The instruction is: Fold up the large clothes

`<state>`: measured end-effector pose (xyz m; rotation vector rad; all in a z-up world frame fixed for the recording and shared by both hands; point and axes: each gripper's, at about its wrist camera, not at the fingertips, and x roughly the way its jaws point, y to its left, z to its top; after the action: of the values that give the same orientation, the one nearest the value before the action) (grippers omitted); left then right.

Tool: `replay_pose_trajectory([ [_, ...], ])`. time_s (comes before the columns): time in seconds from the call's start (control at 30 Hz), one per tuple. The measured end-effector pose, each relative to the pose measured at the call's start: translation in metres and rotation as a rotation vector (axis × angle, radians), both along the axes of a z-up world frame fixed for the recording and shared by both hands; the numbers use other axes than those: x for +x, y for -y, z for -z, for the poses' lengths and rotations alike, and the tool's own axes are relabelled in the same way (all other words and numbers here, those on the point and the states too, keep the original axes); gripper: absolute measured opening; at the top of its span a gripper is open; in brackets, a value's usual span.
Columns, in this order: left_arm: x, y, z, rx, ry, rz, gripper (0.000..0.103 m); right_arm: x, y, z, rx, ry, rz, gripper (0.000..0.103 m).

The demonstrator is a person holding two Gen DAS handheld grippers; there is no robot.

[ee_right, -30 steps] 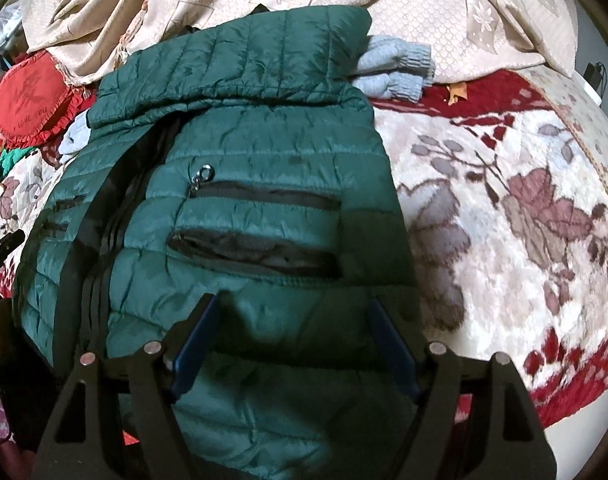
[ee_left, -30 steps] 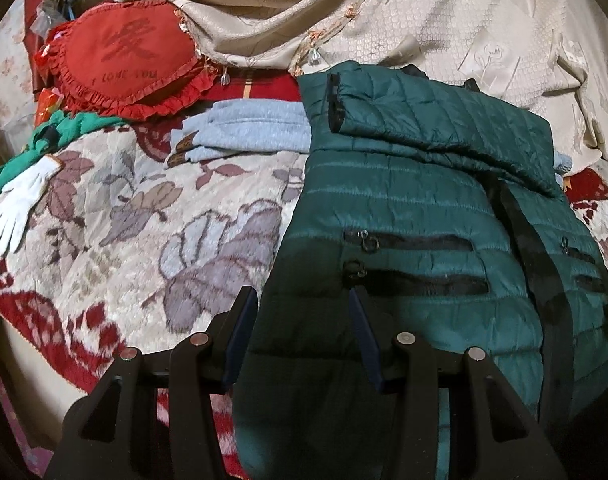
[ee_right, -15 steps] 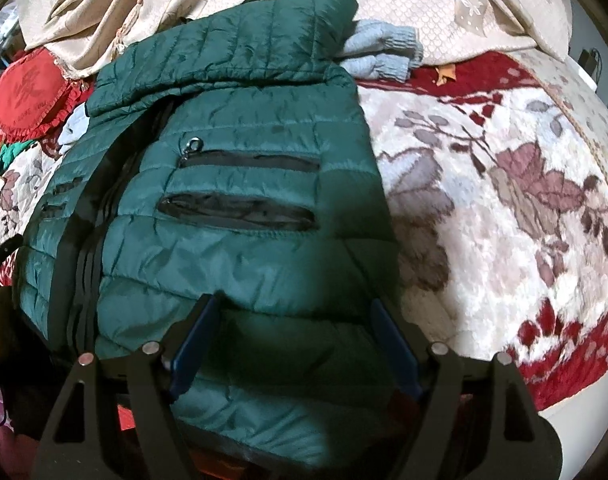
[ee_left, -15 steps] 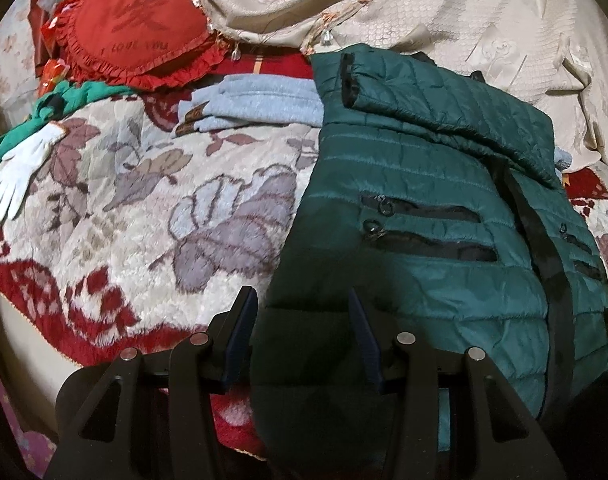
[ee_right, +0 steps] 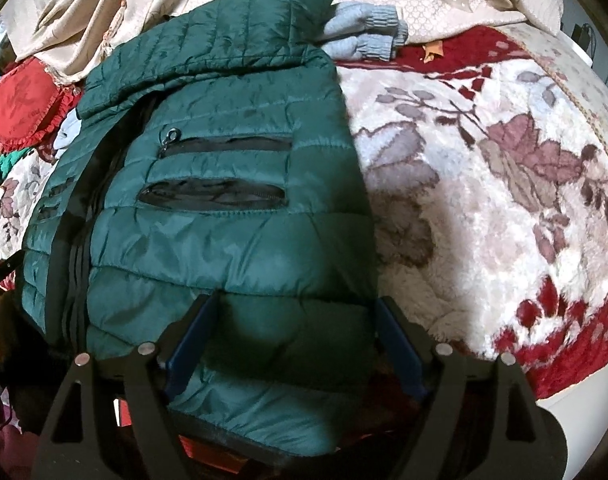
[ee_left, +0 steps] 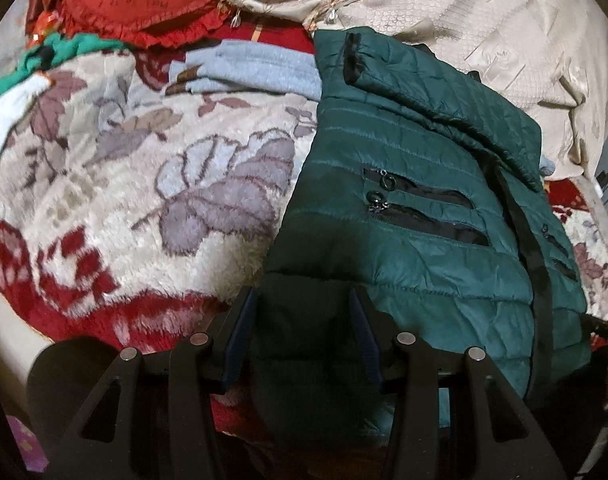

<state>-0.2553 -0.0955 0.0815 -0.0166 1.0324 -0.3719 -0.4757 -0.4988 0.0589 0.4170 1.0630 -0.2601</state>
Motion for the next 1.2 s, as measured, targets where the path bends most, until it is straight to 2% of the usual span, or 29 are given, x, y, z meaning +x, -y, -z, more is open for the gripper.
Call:
replay_pose_trajectory([
  [0.1,0.001,0.002,0.009,-0.020,-0.043,0.014,0.037,0.000,0.000,0.003,0.029,-0.006,-0.015,0.087],
  [0.3,-0.001,0.009,0.012,-0.001,-0.039,0.015,0.042,-0.003,0.002,0.003,0.094,0.018,-0.039,0.088],
  [0.4,0.003,0.011,0.012,0.019,-0.053,0.031,0.043,0.001,0.004,0.009,0.104,0.002,-0.049,0.089],
  [0.63,0.008,-0.019,0.003,-0.074,-0.070,-0.053,0.043,-0.002,0.005,0.011,0.111,-0.042,-0.070,0.089],
  [0.77,0.004,-0.016,0.004,-0.058,-0.049,-0.066,0.043,-0.004,0.008,0.019,0.174,-0.057,-0.046,0.089],
  [0.93,0.001,0.002,0.012,0.031,-0.033,-0.020,0.047,-0.001,0.001,0.022,0.184,-0.036,-0.050,0.092],
  [1.2,0.000,0.002,0.016,0.001,-0.061,-0.024,0.047,0.000,0.003,0.022,0.212,-0.020,-0.051,0.092],
])
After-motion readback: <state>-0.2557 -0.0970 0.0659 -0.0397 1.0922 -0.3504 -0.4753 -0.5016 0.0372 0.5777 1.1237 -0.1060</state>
